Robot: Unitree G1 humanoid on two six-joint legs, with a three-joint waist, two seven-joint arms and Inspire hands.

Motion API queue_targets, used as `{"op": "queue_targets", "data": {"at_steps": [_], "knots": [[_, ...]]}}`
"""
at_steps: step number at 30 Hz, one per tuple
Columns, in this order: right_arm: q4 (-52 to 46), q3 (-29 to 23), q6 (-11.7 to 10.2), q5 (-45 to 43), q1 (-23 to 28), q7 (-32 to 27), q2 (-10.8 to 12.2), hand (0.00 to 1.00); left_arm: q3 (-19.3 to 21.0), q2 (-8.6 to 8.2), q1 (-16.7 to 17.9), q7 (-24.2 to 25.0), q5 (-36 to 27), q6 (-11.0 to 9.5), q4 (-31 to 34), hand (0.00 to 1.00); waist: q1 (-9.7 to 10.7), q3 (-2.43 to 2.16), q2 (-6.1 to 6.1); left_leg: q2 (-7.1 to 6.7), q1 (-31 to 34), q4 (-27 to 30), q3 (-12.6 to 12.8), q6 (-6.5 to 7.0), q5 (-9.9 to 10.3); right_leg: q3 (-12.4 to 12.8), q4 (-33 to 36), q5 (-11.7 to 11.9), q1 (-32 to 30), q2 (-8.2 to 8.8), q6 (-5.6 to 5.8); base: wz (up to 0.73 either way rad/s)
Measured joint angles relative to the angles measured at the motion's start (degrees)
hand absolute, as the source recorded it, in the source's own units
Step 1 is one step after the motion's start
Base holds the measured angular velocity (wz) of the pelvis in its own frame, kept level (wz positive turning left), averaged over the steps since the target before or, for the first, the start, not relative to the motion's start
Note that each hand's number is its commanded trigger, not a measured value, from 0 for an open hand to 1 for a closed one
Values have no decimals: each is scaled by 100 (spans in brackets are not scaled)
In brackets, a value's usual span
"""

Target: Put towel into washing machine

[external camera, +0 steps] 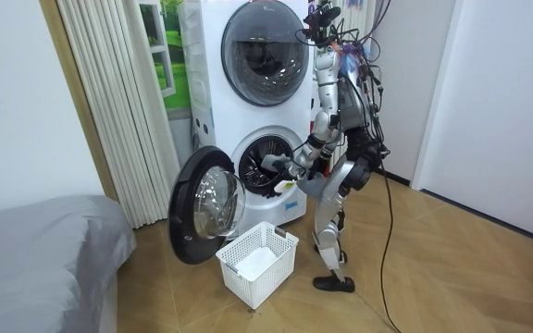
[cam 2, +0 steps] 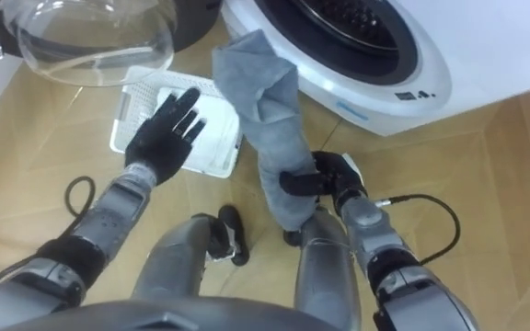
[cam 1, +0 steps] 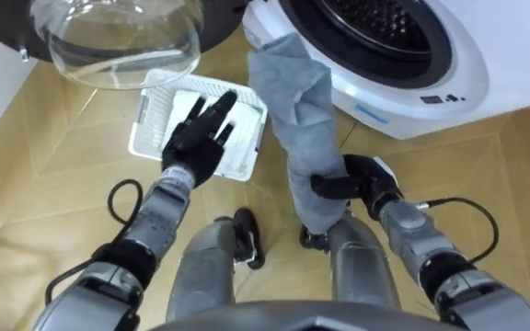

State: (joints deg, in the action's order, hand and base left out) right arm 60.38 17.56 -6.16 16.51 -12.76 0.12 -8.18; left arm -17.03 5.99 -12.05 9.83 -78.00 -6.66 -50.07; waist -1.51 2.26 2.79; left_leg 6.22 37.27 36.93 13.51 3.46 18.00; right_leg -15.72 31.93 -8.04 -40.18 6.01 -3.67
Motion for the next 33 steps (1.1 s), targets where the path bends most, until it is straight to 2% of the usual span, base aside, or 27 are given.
{"op": "queue_targets", "data": {"at_steps": [3, 5, 12, 15, 16, 18, 21, 22, 23, 26, 27, 29, 32, 33], "knots": [[190, -77, 60, 216, -138, -141, -1, 100, 10, -2, 59, -361, 220, 4, 4, 0, -58, 0, 0, -27, 27, 2, -53, 1, 0, -30, 14, -18, 0, 22, 7, 11], [248, -153, 127, 364, -189, -249, -17, 100, 0, -45, 102, -522, 265, 8, 8, 0, -48, 0, -1, -108, 13, -13, -115, 1, -6, -57, 102, -90, 0, 105, 36, 17], [448, -273, 254, 604, -352, -246, -19, 100, 3, -59, 191, -688, 455, 20, 15, 0, -49, 8, -15, -119, 17, -25, -137, 1, -7, -102, 126, -129, 11, 135, 29, 4], [636, -356, 280, 948, -441, -196, -66, 100, 3, -60, 210, -769, 451, 26, 35, 0, -51, 17, -34, -177, 19, -30, -200, -2, -12, -126, 189, -200, 4, 190, 40, 14], [662, -380, 351, 1051, -482, -196, -98, 100, 3, -48, 239, -813, 451, 25, 62, 0, -56, 18, -40, -181, 34, -34, -217, -3, -13, -144, 196, -202, 3, 194, 40, 8], [690, -433, 437, 1233, -525, -185, -158, 100, 6, -32, 266, -831, 565, 41, 53, 0, -55, 20, -45, -200, 64, -32, -268, -4, -15, -188, 201, -205, -2, 213, 43, 10], [877, -638, 545, 1469, -664, -115, -214, 100, 41, -2, 286, -861, 1068, 121, 54, 0, -58, 40, -108, -263, 118, -2, -292, 9, -22, -212, 332, -269, -71, 304, 55, 14], [903, -774, 648, 1551, -732, -75, -264, 100, 114, -1, 269, -864, 1157, 202, 58, 0, -63, 59, -138, -302, 153, 32, -294, 18, -27, -210, 433, -308, -124, 363, 58, 15], [915, -773, 751, 1749, -818, -67, -359, 100, 120, 36, 257, -883, 1158, 251, 71, 0, -66, 59, -160, -323, 221, 94, -295, 19, -27, -202, 515, -334, -197, 402, 61, 13], [1070, -775, 879, 2130, -1068, -53, -575, 100, 115, 135, 265, -932, 1249, 295, 114, 0, -75, 85, -250, -427, 273, 115, -298, 66, -53, -201, 710, -414, -302, 548, 79, 18], [1146, -778, 926, 2313, -1153, -44, -738, 100, 111, 136, 265, -933, 1260, 308, 125, 0, -106, 85, -264, -441, 292, 160, -296, 73, -57, -213, 765, -437, -309, 587, 88, 17], [1228, -918, 1003, 2488, -1245, -22, -949, 100, 115, 166, 282, -931, 1381, 363, 133, 0, -226, 86, -301, -444, 295, 200, -289, 79, -53, -205, 773, -448, -309, 597, 92, 6], [1341, -1010, 1132, 3092, -1458, 4, -1295, 100, 108, 368, 512, -940, 1391, 423, 469, 0, -341, 81, -457, -440, 305, 242, -291, 94, -49, -196, 831, -454, -327, 608, 81, 0], [1341, -1011, 1135, 3173, -1500, -1, -1335, 100, 107, 401, 554, -943, 1391, 423, 517, 0, -345, 82, -494, -442, 310, 250, -288, 94, -50, -187, 850, -457, -339, 611, 77, 0]]}}
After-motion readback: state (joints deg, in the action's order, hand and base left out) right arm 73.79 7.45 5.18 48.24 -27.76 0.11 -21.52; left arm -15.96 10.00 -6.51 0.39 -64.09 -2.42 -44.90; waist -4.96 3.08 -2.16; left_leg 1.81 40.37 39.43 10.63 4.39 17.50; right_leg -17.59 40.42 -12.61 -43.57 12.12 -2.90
